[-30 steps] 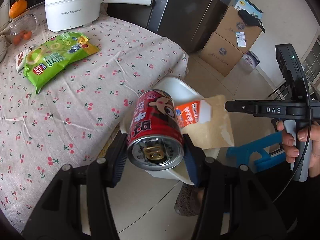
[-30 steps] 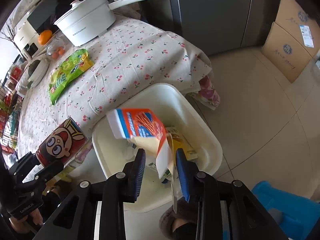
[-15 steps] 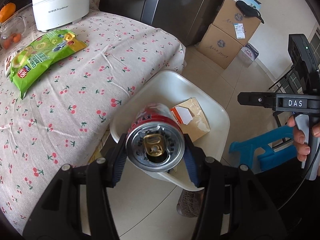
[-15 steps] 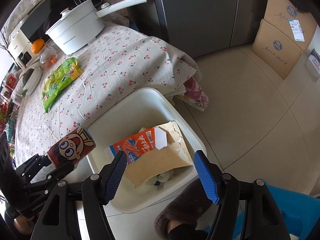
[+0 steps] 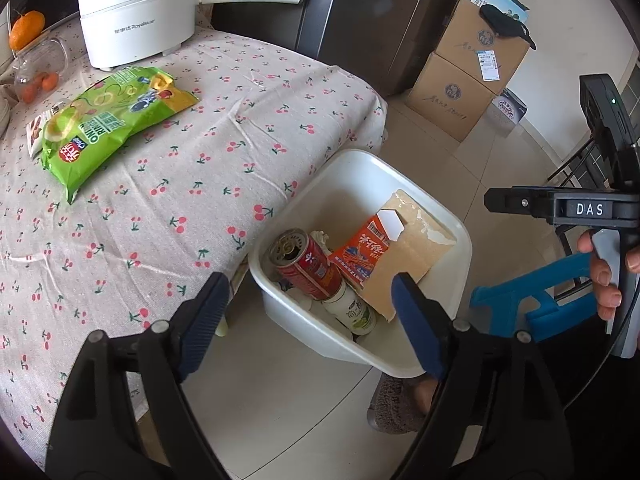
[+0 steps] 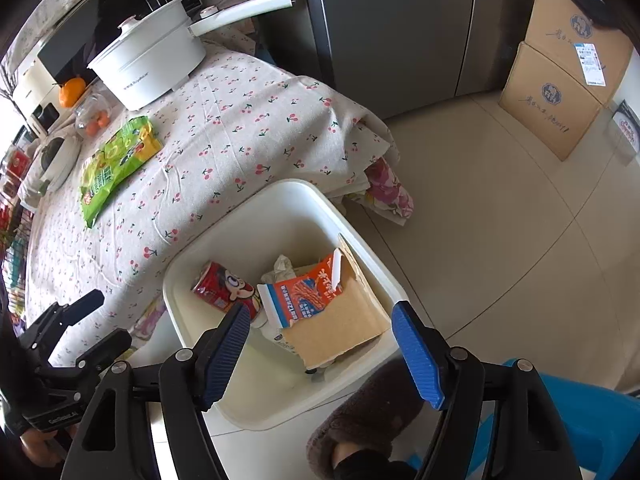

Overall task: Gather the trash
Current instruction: 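Carry can and snack box over the basin and open both tools, then move both open tools back over the table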

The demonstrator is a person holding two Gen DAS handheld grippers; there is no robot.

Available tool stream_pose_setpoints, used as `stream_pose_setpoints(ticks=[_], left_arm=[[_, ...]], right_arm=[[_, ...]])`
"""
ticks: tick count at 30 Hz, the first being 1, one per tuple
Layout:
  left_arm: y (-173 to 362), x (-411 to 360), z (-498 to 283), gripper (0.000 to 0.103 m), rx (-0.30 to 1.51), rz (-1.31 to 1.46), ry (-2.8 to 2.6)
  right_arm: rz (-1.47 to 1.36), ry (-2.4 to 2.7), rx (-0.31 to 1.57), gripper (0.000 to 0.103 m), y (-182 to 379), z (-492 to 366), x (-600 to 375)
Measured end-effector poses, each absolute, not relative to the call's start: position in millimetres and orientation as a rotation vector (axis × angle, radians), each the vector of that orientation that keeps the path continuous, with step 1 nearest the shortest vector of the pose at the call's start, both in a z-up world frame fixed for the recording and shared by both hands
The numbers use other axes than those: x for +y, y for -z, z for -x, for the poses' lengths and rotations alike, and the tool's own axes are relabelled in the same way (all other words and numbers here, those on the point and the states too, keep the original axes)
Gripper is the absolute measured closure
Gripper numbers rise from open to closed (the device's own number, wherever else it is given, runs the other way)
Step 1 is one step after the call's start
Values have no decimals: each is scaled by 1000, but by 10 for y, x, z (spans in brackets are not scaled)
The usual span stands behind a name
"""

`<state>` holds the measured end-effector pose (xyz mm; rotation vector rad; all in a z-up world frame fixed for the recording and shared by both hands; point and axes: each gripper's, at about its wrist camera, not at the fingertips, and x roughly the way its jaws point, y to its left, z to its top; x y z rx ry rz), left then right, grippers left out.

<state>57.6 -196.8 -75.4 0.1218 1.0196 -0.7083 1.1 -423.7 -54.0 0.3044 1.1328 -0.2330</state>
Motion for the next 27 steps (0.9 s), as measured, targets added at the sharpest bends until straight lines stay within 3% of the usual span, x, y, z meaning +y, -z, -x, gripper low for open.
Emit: stream_pose_setpoints(ticks=[16,27], left_arm=[[642,-1184,-779,7,1012,-65,518],[549,-497,-962,5,1001,-116,368]], right_arm=[[-232,190,1102,22,298,-329,-3704],[-202,101,1060,19,71,-898,-2916]])
